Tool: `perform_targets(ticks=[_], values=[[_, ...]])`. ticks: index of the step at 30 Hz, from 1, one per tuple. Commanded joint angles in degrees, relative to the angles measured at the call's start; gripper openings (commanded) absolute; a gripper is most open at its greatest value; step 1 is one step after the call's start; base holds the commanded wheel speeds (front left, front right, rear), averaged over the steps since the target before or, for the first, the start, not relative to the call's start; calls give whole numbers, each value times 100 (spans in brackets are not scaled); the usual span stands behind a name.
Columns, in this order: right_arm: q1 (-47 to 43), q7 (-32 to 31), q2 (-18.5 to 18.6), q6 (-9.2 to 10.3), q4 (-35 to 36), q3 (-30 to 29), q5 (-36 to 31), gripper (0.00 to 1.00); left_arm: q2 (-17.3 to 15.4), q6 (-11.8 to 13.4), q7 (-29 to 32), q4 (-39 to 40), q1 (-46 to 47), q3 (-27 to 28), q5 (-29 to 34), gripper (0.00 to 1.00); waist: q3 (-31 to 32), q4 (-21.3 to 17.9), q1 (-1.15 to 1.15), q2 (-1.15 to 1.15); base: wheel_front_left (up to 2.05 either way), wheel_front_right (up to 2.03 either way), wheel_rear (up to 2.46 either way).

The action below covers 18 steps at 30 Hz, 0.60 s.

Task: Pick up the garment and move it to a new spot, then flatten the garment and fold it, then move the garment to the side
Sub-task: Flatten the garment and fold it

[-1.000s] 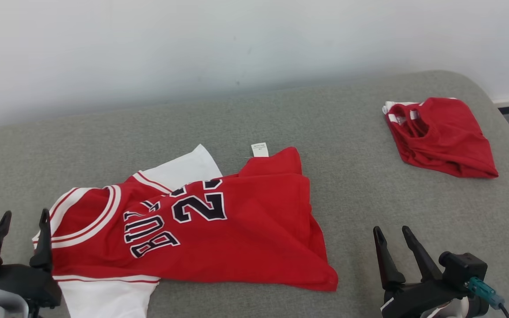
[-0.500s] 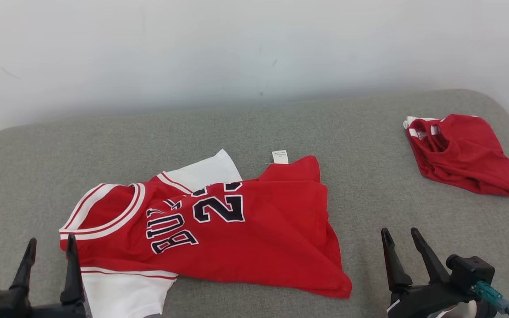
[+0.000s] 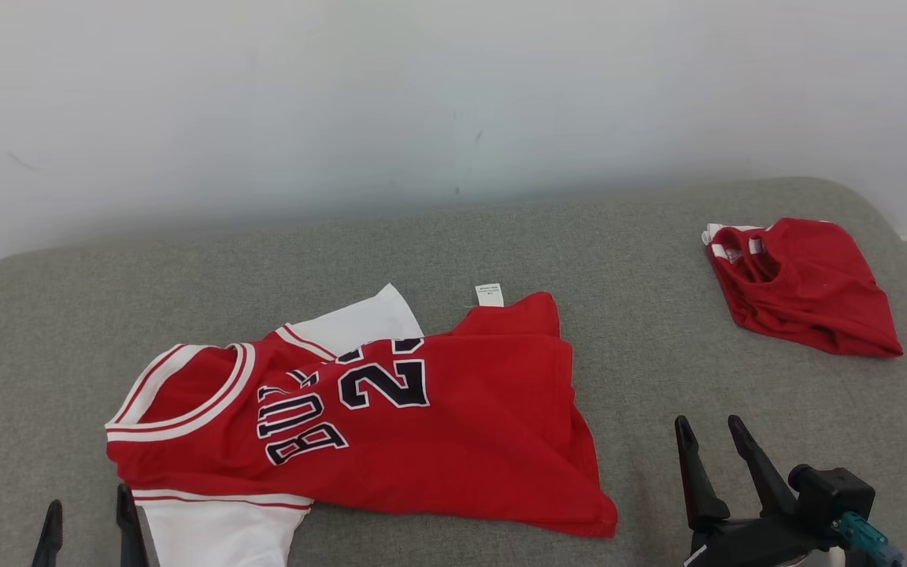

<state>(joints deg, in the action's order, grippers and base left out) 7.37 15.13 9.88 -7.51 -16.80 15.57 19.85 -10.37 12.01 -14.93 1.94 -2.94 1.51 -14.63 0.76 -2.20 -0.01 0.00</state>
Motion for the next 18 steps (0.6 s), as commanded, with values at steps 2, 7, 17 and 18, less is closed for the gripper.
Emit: perform_targets(ticks=[2,7,17,18], values=[[-75,13,-28,4,18,-21,-62,100,56,-27,-19,3,-117,82,83,100,27,16,1,0,0,0,0],[-143,11,-104,4,80,-110,-184,100,161,-124,-19,-64,-188,141,239,100,91,70,1,0,0,0,0],[-274,-48,-232,4,153,-129,-274,100,116,-281,-19,-122,-206,82,621,100,149,86,1,0,0,0,0],[-281,-52,-239,4,153,-129,-276,100,112,-296,-19,-133,-207,69,644,100,156,87,1,0,0,0,0]])
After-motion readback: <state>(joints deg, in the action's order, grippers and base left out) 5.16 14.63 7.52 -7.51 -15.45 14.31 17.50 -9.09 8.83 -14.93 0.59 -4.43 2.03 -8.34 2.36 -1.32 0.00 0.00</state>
